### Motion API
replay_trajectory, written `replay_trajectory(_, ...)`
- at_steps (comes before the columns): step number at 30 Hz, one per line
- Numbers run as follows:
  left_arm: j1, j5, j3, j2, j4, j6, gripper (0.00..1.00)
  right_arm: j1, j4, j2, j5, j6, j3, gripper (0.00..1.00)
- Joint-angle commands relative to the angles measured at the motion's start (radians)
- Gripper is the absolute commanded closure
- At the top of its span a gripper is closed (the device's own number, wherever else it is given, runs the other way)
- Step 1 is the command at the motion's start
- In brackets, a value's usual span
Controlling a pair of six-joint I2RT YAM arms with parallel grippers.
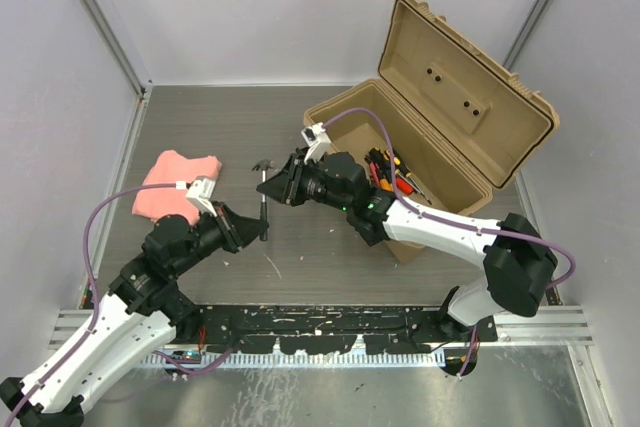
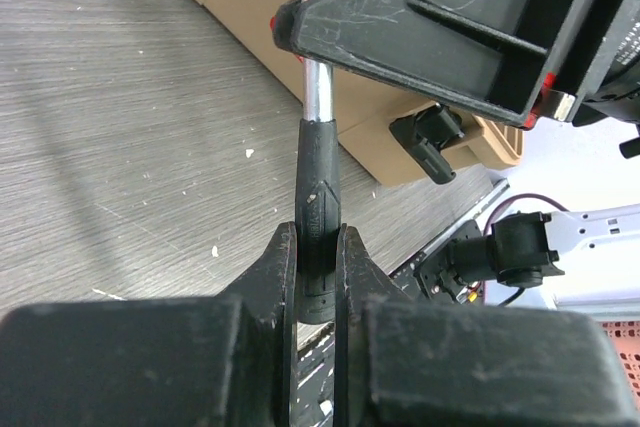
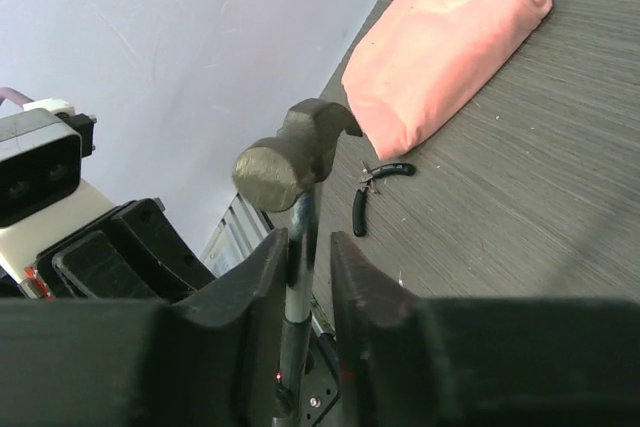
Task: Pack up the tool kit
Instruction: Place the hammer in the toolbox.
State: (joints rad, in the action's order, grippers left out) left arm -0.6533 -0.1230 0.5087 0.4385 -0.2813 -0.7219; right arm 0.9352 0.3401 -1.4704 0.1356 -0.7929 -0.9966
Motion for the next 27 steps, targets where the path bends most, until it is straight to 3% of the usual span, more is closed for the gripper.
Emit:
replay_trajectory(1, -0.001, 0.101, 0.040, -0.045, 0.037, -0.020, 1.00, 0.007, 0.045, 0.040, -0.011, -0.010, -0.016, 0.80)
replay_trajectory(3, -0.001, 0.107, 0.022, -0.059, 0.067, -0.020, 1.00, 0.008, 0.062, 0.051, 0.022, 0.018, -0.017, 0.90)
replay_trajectory(7, -0.001, 0.066, 0.058, -0.027, 0.027, 0.013, 0.99, 0.012, 0.037, 0.058, 0.136, 0.073, -0.053, 0.96)
replay_trajectory(9, -0.001, 0.045, 0.059, -0.020, 0.027, 0.019, 0.88, 0.014, 0.004, 0.071, 0.120, 0.105, -0.055, 0.99)
replay_trajectory(11, -0.001, 0.020, 0.053, -0.024, 0.040, 0.018, 0.69, 0.014, -0.018, 0.086, 0.096, 0.136, -0.050, 0.99)
replay_trajectory(15, -0.001, -0.005, 0.061, -0.034, 0.025, 0.035, 0.57, 0.013, -0.039, 0.106, 0.088, 0.172, -0.049, 0.99)
replay_trajectory(18, -0.002, 0.064, 0.146, -0.049, -0.138, 0.111, 0.48, 0.014, -0.061, 0.126, 0.086, 0.209, -0.052, 0.99)
replay_trajectory(20, -0.002, 0.135, 0.197, -0.073, -0.248, 0.158, 0.35, 0.014, -0.099, 0.142, 0.059, 0.250, -0.053, 0.99)
replay_trajectory(27, -0.002, 0.241, 0.256, -0.086, -0.404, 0.199, 0.16, 0.014, -0.169, 0.226, -0.030, 0.422, -0.038, 0.99)
